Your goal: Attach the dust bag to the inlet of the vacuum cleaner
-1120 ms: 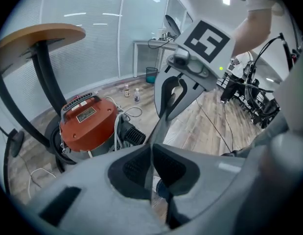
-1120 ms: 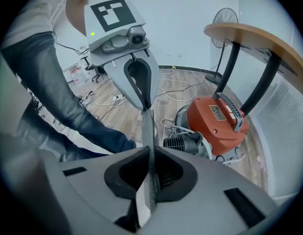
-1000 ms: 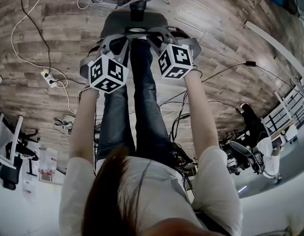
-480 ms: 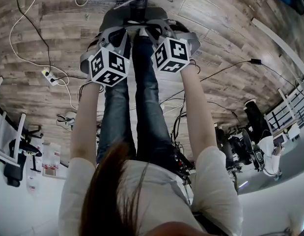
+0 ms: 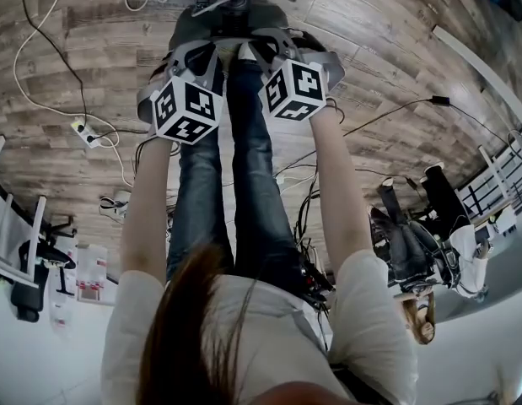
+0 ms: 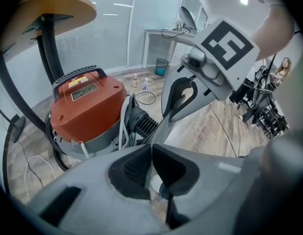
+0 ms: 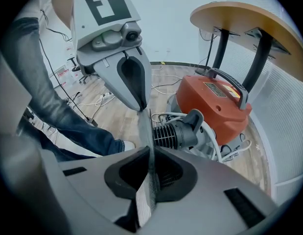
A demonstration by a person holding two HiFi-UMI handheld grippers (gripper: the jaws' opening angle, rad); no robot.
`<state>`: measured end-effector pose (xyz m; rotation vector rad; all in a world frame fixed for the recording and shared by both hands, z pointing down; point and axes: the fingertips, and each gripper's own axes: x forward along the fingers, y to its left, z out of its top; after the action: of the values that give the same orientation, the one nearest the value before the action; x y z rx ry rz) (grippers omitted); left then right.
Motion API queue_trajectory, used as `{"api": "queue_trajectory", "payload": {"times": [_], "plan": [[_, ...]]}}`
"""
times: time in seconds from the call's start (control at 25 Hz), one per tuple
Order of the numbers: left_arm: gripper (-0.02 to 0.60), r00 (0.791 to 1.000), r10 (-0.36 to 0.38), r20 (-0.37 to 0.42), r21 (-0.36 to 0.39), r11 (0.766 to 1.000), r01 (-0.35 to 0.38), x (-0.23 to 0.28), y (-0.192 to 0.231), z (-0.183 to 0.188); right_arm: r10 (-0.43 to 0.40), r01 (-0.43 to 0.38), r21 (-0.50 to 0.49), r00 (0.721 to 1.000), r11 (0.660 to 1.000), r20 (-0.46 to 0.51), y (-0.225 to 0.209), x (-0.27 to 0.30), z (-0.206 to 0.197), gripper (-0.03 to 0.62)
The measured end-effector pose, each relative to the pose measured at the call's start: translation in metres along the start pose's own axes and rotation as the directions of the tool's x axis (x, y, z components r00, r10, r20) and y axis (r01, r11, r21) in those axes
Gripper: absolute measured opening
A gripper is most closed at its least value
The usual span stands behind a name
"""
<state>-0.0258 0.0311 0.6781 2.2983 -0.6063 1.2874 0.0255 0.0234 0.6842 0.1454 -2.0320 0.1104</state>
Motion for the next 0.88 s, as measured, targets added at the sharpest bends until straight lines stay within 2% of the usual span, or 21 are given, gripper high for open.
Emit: {"api": "queue_trajectory", "payload": {"times": [0.28,0.6,0.88], "plan": [[0.028,1.000,-0.006,0.005,0.008,1.000,0.006,0.006,0.004,0.002,0.005,-0.005,-0.020,1.000,1.000,-0.015,-0.004,0.003,-0.002,0.026],[0.028,1.000,-0.004,0.014,-0.003,1.000,0.004,0.008,0.005,0.003,0.055,-0.057,-0.076,0.998,0.995,-0.026,-0.009,0.004,-0.003,0.031],[0.028,0.999,0.049,0.023,0.016,0.999,-0.049,0.008,0.019,0.017,-0.002,0.000,0.081,1.000,0.997,0.022,-0.009,0.002,-0.006,0.031]]}}
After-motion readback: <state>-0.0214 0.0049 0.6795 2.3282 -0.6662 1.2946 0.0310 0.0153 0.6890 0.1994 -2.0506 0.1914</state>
